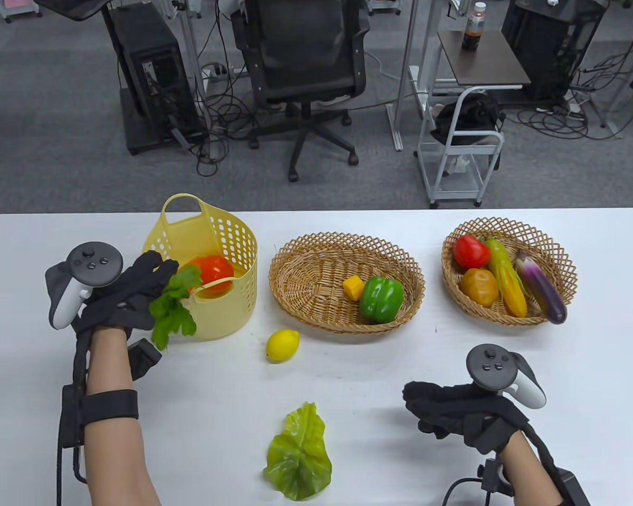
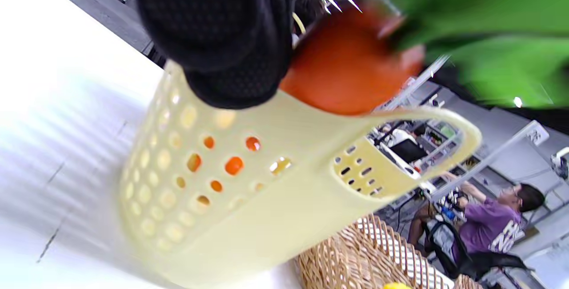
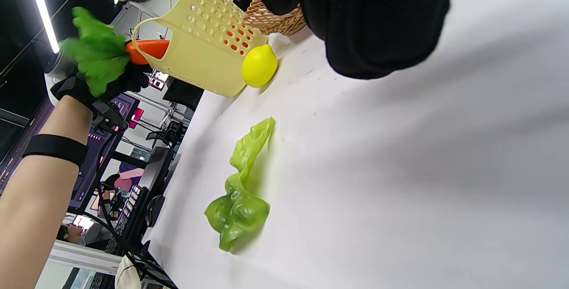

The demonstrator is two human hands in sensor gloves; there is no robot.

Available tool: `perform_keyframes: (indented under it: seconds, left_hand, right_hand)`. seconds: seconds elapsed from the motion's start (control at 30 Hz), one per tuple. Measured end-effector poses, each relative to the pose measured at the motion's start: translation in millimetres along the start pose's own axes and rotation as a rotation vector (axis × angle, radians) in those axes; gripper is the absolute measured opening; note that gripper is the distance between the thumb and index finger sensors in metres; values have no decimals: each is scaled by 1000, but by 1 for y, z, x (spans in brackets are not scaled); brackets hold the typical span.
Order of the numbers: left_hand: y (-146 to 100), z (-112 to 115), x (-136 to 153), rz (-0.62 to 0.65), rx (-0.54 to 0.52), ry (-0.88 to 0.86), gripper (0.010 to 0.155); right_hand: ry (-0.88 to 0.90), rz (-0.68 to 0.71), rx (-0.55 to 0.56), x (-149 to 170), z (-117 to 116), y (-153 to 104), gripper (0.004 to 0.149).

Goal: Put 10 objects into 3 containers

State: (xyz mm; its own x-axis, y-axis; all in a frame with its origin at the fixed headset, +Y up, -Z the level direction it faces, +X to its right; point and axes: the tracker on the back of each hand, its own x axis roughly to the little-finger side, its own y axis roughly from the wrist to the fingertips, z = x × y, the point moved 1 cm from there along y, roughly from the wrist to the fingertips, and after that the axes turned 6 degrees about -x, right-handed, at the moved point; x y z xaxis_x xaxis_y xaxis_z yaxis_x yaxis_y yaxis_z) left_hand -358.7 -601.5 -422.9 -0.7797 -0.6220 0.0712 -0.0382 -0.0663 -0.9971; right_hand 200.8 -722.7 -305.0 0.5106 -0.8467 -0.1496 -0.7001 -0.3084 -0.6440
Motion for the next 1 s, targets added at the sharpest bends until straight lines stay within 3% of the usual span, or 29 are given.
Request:
perform_keyframes:
  seconds: [0.23, 0.37, 0.47, 0.57, 1.0]
  left_hand:
    - [-29, 0, 53, -42, -64, -190, 77]
    - [-43, 15, 75, -79, 57, -164, 72]
    - [-51, 37, 79, -78, 214, -134, 73]
    - [-55, 62, 73, -68, 399, -73, 83]
    - [-84, 202, -17, 225, 834, 224, 94]
  right_hand:
    - [-6, 12, -7, -2, -2, 1, 79]
    - [-10, 16, -14, -2, -3, 1, 79]
    - [-14, 17, -14, -2, -4, 1, 79]
    - [-20, 14, -17, -3, -4, 2, 79]
    - [-19, 0, -24, -2, -7, 3, 79]
